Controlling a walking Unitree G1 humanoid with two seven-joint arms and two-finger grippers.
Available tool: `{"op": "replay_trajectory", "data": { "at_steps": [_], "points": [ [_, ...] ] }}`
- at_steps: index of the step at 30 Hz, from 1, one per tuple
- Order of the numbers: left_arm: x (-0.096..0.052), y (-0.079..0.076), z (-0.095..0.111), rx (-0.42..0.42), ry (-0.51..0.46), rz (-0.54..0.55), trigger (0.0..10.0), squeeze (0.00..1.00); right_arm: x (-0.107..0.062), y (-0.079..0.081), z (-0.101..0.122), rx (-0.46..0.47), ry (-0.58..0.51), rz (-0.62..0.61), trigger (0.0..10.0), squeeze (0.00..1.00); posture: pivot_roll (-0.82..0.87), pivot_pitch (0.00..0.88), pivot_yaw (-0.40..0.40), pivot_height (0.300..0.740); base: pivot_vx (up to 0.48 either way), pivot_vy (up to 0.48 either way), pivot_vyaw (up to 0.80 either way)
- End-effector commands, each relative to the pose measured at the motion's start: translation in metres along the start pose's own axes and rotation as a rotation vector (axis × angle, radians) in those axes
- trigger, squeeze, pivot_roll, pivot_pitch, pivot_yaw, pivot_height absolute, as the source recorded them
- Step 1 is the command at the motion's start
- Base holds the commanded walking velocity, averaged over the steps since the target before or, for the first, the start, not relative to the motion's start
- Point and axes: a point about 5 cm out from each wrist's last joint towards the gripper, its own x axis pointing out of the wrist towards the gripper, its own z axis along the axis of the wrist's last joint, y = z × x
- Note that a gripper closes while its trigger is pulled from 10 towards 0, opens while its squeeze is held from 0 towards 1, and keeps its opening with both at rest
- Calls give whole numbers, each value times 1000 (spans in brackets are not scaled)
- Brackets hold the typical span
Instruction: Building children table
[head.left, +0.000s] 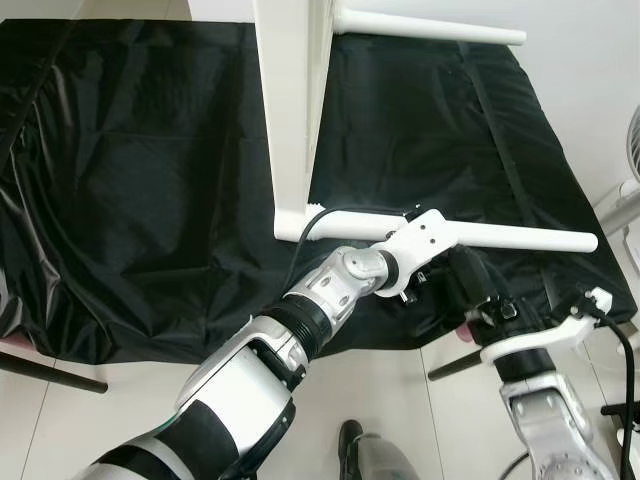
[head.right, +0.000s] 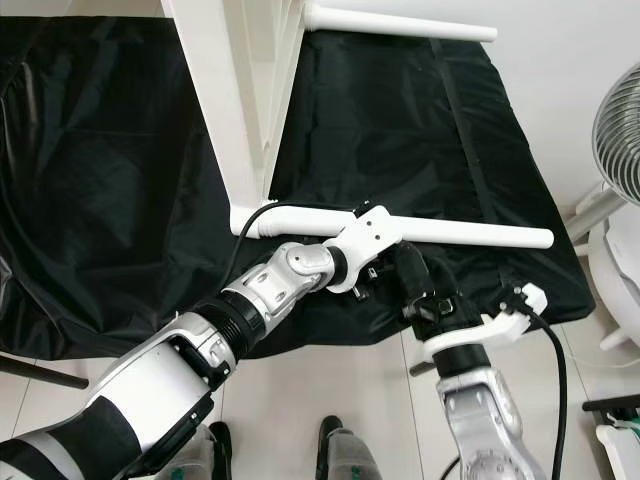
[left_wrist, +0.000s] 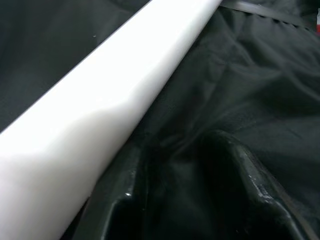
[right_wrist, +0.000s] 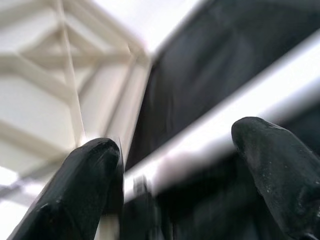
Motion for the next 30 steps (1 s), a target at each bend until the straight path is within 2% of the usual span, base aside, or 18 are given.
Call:
{"op": "replay_trajectory", "data": {
  "at_steps": [1, 3, 6, 7, 9, 10, 12, 17, 20, 22, 23, 24, 25, 26, 27, 28, 29, 30],
  "points": [
    [9, -23, 2, -63, -37, 11, 10000, 0, -1, -5, 2, -23, -7, -26, 10000, 0, 18, 229, -10, 740, 0, 0, 0],
    [7, -28, 0, -58, -48, -24, 10000, 0, 6, -7, 5, -42, -25, -33, 10000, 0, 35, 228, -19, 740, 0, 0, 0],
    [-5, -47, -6, -28, -89, -176, 10000, 0, 27, -14, 9, -60, -66, -55, 10000, 0, 54, 227, -26, 740, 0, 0, 0],
    [-5, -47, -6, -28, -89, -176, 10000, 0, 27, -14, 9, -60, -66, -55, 10000, 0, 54, 227, -26, 740, 0, 0, 0],
    [-22, -58, -6, 0, -112, -297, 10000, 0, 42, -18, 8, -83, -81, -58, 10000, 0, 74, 226, -30, 740, 0, 0, 0],
    [-22, -58, -6, 0, -112, -297, 10000, 0, 42, -18, 8, -83, -81, -58, 10000, 0, 74, 226, -30, 740, 0, 0, 0],
    [-35, -61, 0, -2, -134, -360, 10000, 0, 56, -22, 6, -118, -96, -71, 10000, 0, 81, 221, -31, 740, 0, 0, 0],
    [-58, -46, 19, -35, -207, -333, 10000, 0, 76, -28, -1, -247, -110, -132, 10000, 0, 89, 218, -35, 740, 0, 0, 0],
    [-63, -41, 23, -44, -226, -302, 10000, 0, 80, -29, -2, -282, -115, -147, 10000, 0, 89, 218, -35, 740, 0, 0, 0],
    [-74, -24, 20, -78, -239, -162, 10000, 0, 85, -27, -5, -319, -113, -153, 10000, 0, 101, 214, -46, 740, 0, 0, 0],
    [-74, -24, 20, -78, -239, -162, 10000, 0, 85, -27, -5, -319, -113, -153, 10000, 0, 101, 214, -46, 740, 0, 0, 0],
    [-81, -14, 17, -124, -245, -73, 10000, 0, 87, -26, -7, -316, -109, -148, 10000, 125, 106, 214, -52, 740, 0, 0, 0],
    [-81, -14, 17, -124, -245, -73, 10000, 0, 87, -26, -7, -316, -109, -148, 10000, 125, 106, 214, -52, 740, 0, 0, 0],
    [-89, -6, 13, -157, -243, -4, 10000, 0, 88, -25, -8, -331, -109, -141, 10000, 639, 109, 213, -58, 740, 0, 0, 0],
    [-89, -6, 13, -157, -243, -4, 10000, 0, 88, -25, -8, -331, -109, -141, 10000, 639, 109, 213, -58, 740, 0, 0, 0],
    [-95, 0, 9, -179, -240, 56, 10000, 875, 89, -25, -10, -325, -105, -137, 10000, 1000, 110, 211, -63, 740, 0, 0, 0],
    [-95, 0, 9, -179, -240, 56, 10000, 875, 89, -25, -10, -325, -105, -137, 10000, 1000, 110, 211, -63, 740, 0, 0, 0],
    [-105, 5, 4, -205, -229, 95, 10000, 1000, 89, -25, -12, -333, -106, -129, 10000, 1000, 112, 209, -68, 740, 0, 0, 0]
  ]
}}
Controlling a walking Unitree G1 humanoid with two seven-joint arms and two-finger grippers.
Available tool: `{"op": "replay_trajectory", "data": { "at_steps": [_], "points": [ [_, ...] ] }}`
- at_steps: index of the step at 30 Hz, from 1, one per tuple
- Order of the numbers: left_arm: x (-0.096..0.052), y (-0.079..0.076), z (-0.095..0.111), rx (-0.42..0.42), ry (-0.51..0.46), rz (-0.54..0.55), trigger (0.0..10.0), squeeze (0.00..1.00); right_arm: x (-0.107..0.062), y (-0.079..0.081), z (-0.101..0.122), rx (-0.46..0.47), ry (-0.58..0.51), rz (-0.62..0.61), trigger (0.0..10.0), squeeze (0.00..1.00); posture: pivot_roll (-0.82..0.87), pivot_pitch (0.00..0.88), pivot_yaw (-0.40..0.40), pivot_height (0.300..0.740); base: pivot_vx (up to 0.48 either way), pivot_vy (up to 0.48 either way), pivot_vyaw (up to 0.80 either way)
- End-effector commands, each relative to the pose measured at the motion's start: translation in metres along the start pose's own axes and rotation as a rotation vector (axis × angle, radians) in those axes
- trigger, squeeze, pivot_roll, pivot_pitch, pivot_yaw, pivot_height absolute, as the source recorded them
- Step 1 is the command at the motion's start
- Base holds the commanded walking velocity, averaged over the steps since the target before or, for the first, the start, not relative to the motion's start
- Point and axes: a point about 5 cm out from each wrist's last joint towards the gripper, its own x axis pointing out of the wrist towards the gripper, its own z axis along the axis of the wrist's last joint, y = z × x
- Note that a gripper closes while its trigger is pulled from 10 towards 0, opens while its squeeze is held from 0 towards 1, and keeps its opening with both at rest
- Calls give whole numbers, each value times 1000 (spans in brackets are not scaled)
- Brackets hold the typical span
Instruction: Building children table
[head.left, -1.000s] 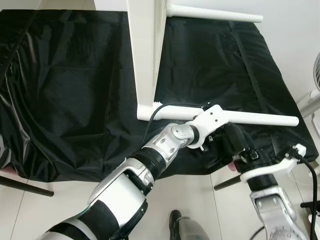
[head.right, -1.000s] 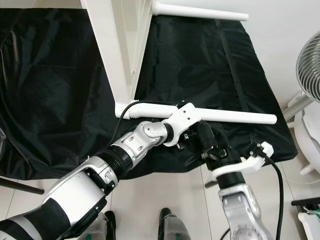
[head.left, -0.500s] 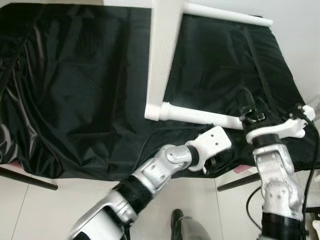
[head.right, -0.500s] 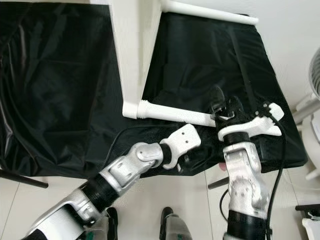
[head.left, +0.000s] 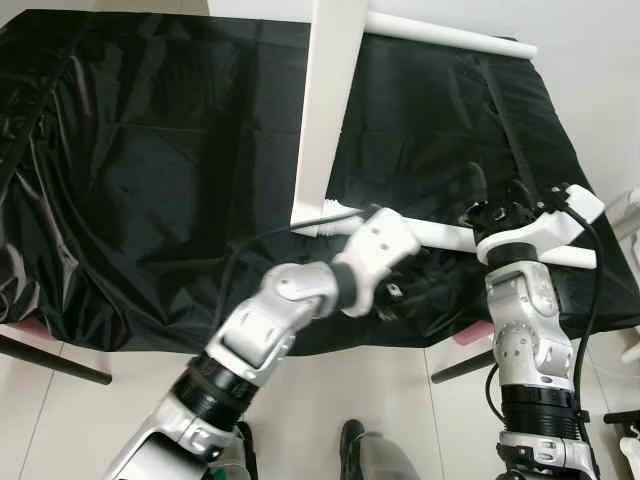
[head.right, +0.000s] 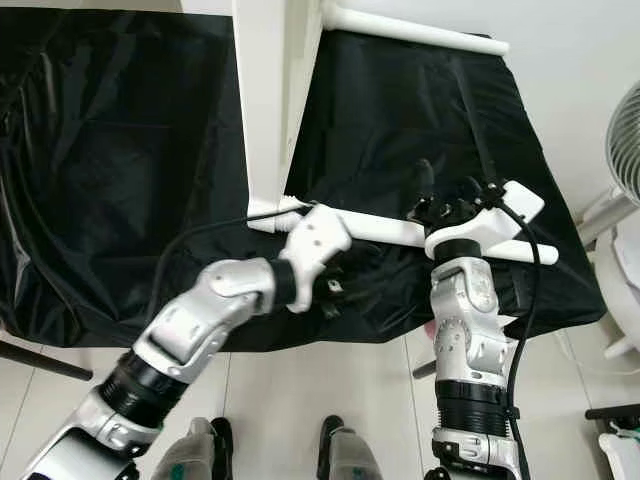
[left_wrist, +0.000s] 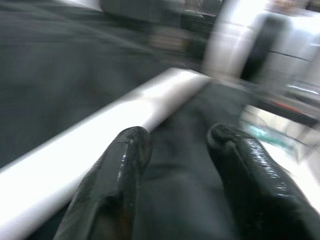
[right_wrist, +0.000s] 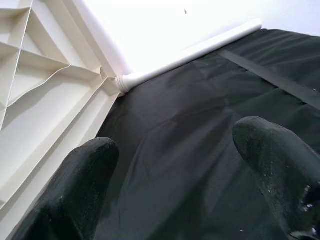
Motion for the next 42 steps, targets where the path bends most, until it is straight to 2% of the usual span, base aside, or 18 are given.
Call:
{"op": "replay_trajectory", "data": {
  "at_steps": [1, 2, 3, 5, 6, 7, 8, 9, 16, 17, 21, 22, 26, 28, 33, 37, 39, 42],
  "points": [
    [-20, 7, -7, -53, 28, 78, 10000, 1000, -2, -3, -4, -20, -1, 1, 10000, 1000, 111, 206, -73, 740, 0, 0, 0],
    [-27, 10, -10, -67, 38, 101, 10000, 1000, -2, -3, -5, -22, -2, 4, 10000, 1000, 111, 204, -80, 740, 0, 0, 0],
    [-27, 10, -10, -67, 38, 101, 10000, 1000, -2, -3, -5, -22, -2, 4, 10000, 1000, 111, 204, -80, 740, 0, 0, 0],
    [-47, 16, -14, -63, 71, 146, 10000, 1000, -4, -4, -6, -36, -2, 10, 10000, 1000, 114, 202, -89, 740, 0, 0, 0],
    [-54, 17, -15, -57, 83, 157, 10000, 1000, -5, -4, -6, -40, -1, 14, 10000, 1000, 114, 202, -89, 740, 0, 0, 0],
    [-54, 17, -15, -57, 83, 157, 10000, 1000, -5, -4, -6, -40, -1, 14, 10000, 1000, 114, 202, -89, 740, 0, 0, 0],
    [-67, 20, -15, -49, 92, 185, 10000, 1000, -8, -5, -8, -47, 8, 17, 10000, 1000, 119, 201, -95, 740, 0, 0, 0],
    [-72, 20, -15, -46, 99, 197, 10000, 1000, -10, -5, -9, -52, 15, 20, 10000, 1000, 121, 200, -99, 740, 0, 0, 0],
    [-90, 22, -12, -15, 125, 231, 10000, 1000, -15, -10, -11, -72, 29, 19, 10000, 1000, 126, 197, -105, 740, 0, 0, 0],
    [-95, 26, -8, 4, 128, 261, 10000, 1000, -16, -12, -10, -82, 27, 16, 10000, 1000, 126, 197, -105, 740, 0, 0, 0],
    [-103, 34, -1, 51, 125, 340, 10000, 1000, -17, -16, -9, -102, 24, 6, 10000, 1000, 126, 193, -104, 740, 0, 0, 0],
    [-105, 38, 3, 63, 109, 372, 10000, 0, -17, -17, -9, -110, 22, 3, 10000, 1000, 126, 193, -104, 740, 0, 0, 0],
    [-104, 45, 9, 74, 63, 482, 10000, 0, -17, -14, -9, -132, 22, 13, 10000, 1000, 126, 193, -104, 740, 0, 0, 0],
    [-104, 45, 9, 74, 63, 482, 10000, 0, -17, -14, -9, -132, 22, 13, 10000, 1000, 126, 193, -104, 740, 0, 0, 0],
    [-97, 44, 14, 68, -7, 561, 10000, 0, -16, -10, -11, -130, 28, 26, 10000, 1000, 111, 186, -110, 740, 0, 0, 0],
    [-87, 42, 18, 46, -60, 576, 10000, 0, -15, -7, -11, -131, 27, 35, 10000, 1000, 105, 181, -119, 740, 0, 0, 0],
    [-73, 38, 21, 37, -94, 551, 10000, 0, -11, -6, -12, -129, 23, 37, 10000, 1000, 102, 177, -127, 740, 0, 0, 0],
    [-66, 39, 21, 50, -94, 558, 10000, 0, -10, -5, -11, -123, 18, 36, 10000, 1000, 99, 176, -127, 740, 0, 0, 0]
  ]
}}
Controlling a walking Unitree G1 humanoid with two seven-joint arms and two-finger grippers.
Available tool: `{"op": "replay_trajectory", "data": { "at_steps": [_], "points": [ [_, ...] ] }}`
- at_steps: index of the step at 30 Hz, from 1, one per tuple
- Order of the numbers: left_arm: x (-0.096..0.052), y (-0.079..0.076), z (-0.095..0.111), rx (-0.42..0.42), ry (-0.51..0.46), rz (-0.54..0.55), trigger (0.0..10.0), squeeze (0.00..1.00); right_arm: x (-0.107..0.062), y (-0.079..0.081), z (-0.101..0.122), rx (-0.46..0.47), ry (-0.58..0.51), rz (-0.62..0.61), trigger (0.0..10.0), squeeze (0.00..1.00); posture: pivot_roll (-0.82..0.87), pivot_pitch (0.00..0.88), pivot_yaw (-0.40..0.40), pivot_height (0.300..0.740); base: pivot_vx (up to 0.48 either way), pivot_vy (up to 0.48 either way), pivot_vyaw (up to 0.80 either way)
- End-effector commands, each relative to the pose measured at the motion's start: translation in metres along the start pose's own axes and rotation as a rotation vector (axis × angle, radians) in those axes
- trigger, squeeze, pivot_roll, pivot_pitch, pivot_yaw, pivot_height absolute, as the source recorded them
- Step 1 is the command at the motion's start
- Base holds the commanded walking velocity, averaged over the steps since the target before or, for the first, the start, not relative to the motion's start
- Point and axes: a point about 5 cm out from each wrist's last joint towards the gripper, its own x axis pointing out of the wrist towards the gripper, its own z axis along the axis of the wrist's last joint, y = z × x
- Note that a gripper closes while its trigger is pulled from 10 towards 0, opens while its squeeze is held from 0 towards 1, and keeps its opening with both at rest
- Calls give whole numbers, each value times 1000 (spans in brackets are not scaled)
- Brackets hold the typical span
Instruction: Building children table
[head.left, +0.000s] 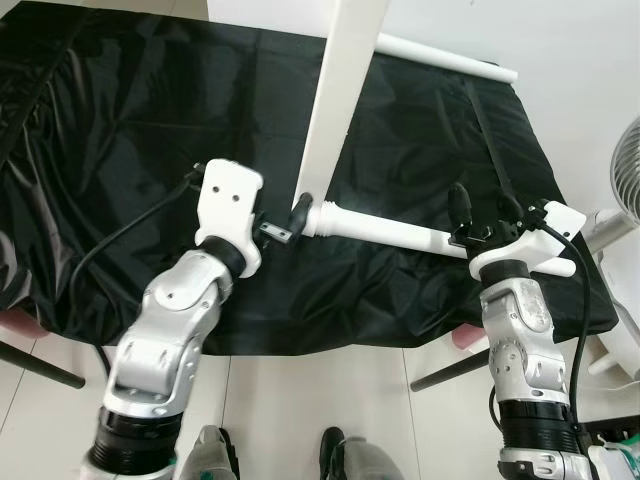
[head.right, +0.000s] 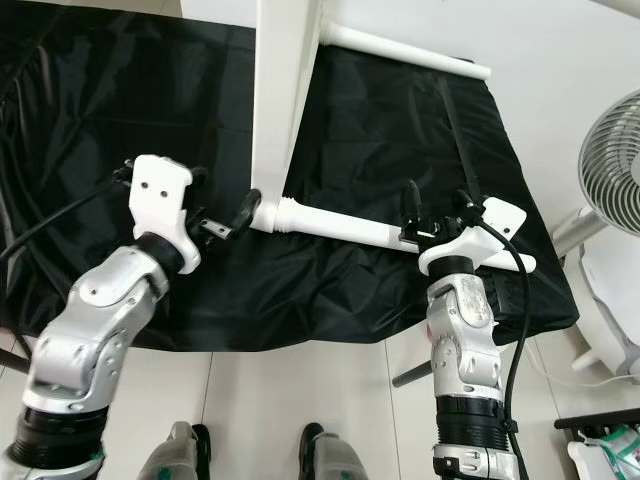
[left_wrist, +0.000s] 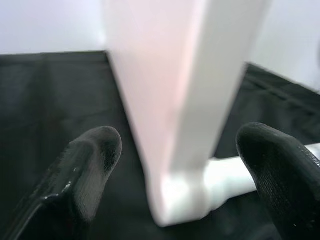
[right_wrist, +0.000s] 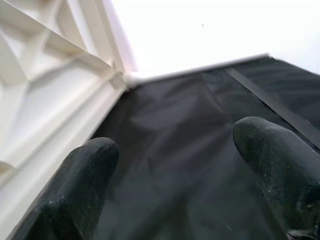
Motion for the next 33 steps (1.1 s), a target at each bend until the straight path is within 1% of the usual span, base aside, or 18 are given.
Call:
{"op": "replay_trajectory", "data": {
  "at_steps": [1, 3, 4, 6, 8, 11, 13, 16, 23, 25, 27, 28, 30, 31, 32, 33],
  "points": [
    [5, -5, -3, -1, 5, 2, 10000, 0, -2, -4, -3, -9, 7, -10, 10000, 1000, 97, 176, -128, 740, 0, 0, 0],
    [7, -6, -3, -11, 2, -3, 10000, 0, -2, -4, -3, -10, 6, -9, 10000, 1000, 97, 176, -128, 740, 0, 0, 0],
    [11, -9, -1, -26, -12, -12, 10000, 0, -1, -3, -3, -13, 6, -7, 10000, 1000, 97, 176, -128, 740, 0, 0, 0],
    [19, -14, 5, -25, -45, -26, 10000, 0, -1, -3, -3, -10, 6, -5, 10000, 1000, 94, 178, -126, 740, 0, 0, 0],
    [26, -17, 8, -29, -56, -22, 10000, 0, 0, -2, -3, -9, 5, -6, 10000, 1000, 90, 181, -125, 740, 0, 0, 0],
    [28, -17, 8, -30, -57, -19, 10000, 0, 0, -1, -3, -9, 4, -6, 10000, 1000, 90, 181, -125, 740, 0, 0, 0],
    [34, -17, 10, -26, -66, -3, 10000, 0, 2, 2, -4, 0, 2, -3, 10000, 1000, 88, 185, -119, 740, 0, 0, 0],
    [36, -17, 11, -27, -73, -2, 10000, 0, 2, 3, -4, 3, 1, -2, 10000, 1000, 88, 185, -119, 740, 0, 0, 0],
    [45, -20, 12, -26, -77, 18, 10000, 0, 2, 5, -6, 8, 3, -6, 10000, 1000, 88, 176, -112, 740, 0, 0, 0],
    [45, -20, 12, -26, -77, 18, 10000, 0, 2, 5, -6, 8, 3, -6, 10000, 1000, 88, 176, -112, 740, 0, 0, 0],
    [57, -22, 14, -37, -66, 65, 10000, 0, 2, 6, -7, 12, 4, -11, 10000, 1000, 91, 173, -109, 740, 0, 0, 0],
    [60, -24, 15, -39, -64, 78, 10000, 0, 2, 6, -7, 13, 4, -12, 10000, 1000, 91, 173, -109, 740, 0, 0, 0],
    [62, -24, 15, -43, -61, 89, 10000, 0, 2, 7, -7, 15, 4, -13, 10000, 1000, 91, 173, -109, 740, 0, 0, 0],
    [66, -28, 17, -28, -66, 91, 10000, 0, 2, 7, -8, 17, 4, -15, 10000, 1000, 91, 173, -109, 740, 0, 0, 0],
    [70, -31, 18, -41, -60, 106, 10000, 0, 2, 8, -8, 21, 3, -17, 10000, 1000, 91, 178, -104, 740, 0, 0, 0],
    [70, -31, 18, -41, -60, 106, 10000, 0, 2, 8, -8, 21, 3, -17, 10000, 1000, 91, 178, -104, 740, 0, 0, 0]
  ]
}}
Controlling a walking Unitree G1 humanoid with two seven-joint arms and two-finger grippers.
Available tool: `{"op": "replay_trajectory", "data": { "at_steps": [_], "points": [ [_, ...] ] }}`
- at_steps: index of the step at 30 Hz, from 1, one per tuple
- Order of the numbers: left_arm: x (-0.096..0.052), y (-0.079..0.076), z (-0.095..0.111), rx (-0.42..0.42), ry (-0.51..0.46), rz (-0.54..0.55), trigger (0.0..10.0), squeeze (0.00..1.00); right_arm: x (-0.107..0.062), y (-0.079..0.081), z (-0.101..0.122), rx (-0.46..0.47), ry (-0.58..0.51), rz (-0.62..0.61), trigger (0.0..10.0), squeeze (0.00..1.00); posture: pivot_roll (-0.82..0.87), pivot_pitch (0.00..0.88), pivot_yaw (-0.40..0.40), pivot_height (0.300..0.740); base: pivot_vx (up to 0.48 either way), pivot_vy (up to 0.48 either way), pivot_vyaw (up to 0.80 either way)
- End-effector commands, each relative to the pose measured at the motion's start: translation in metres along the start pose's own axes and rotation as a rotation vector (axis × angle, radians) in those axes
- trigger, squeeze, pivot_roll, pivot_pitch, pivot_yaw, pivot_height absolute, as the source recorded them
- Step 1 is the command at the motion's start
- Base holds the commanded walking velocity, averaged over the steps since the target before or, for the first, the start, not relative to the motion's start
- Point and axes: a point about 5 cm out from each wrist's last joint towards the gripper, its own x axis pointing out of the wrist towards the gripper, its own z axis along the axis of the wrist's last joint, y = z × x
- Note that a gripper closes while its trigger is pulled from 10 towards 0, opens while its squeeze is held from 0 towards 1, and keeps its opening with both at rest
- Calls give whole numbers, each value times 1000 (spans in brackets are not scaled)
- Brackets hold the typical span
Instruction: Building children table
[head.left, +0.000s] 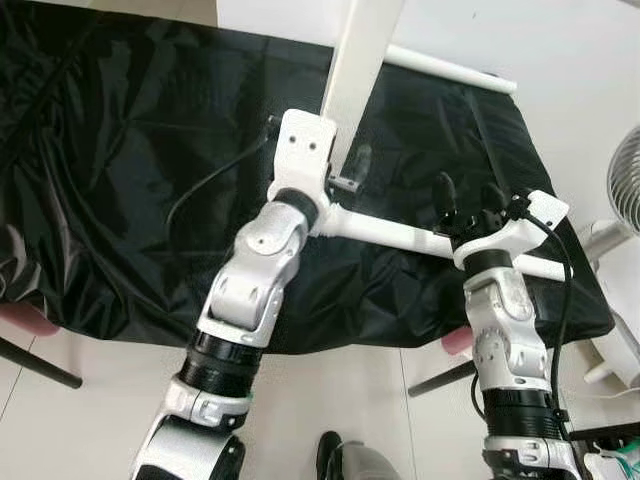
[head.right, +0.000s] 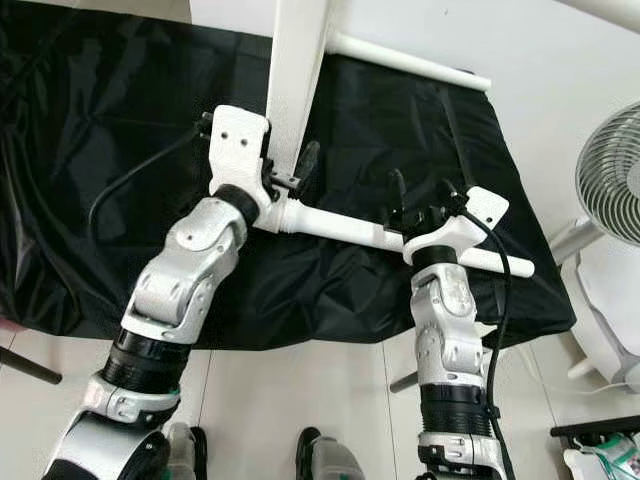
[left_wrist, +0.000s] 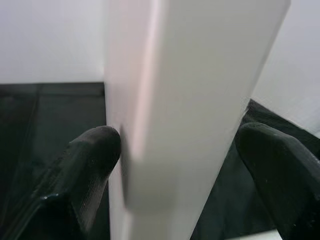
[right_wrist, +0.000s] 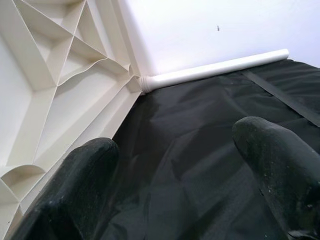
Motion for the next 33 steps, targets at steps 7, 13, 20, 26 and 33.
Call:
{"op": "replay_trajectory", "data": {
  "at_steps": [7, 13, 20, 26, 33],
  "points": [
    [17, -15, 0, -12, 19, 87, 10000, 0, 0, 1, -1, 0, -5, -25, 10000, 1000, 88, 186, -102, 740, 0, 0, 0],
    [25, -21, 5, 28, 13, 129, 10000, 0, 2, 3, -1, 4, -8, -27, 10000, 1000, 84, 196, -101, 740, 0, 0, 0],
    [34, -19, 7, 36, 46, 252, 10000, 0, 3, 4, 0, 12, -11, -38, 10000, 1000, 79, 212, -98, 740, 0, 0, 0],
    [37, -15, 6, 2, 59, 321, 10000, 0, 3, 3, 1, 9, -14, -47, 10000, 1000, 73, 218, -97, 740, 0, 0, 0],
    [38, -13, 5, -42, 77, 365, 4549, 0, 3, 4, 1, 14, -15, -51, 10000, 1000, 68, 221, -93, 740, 0, 0, 0]
  ]
}}
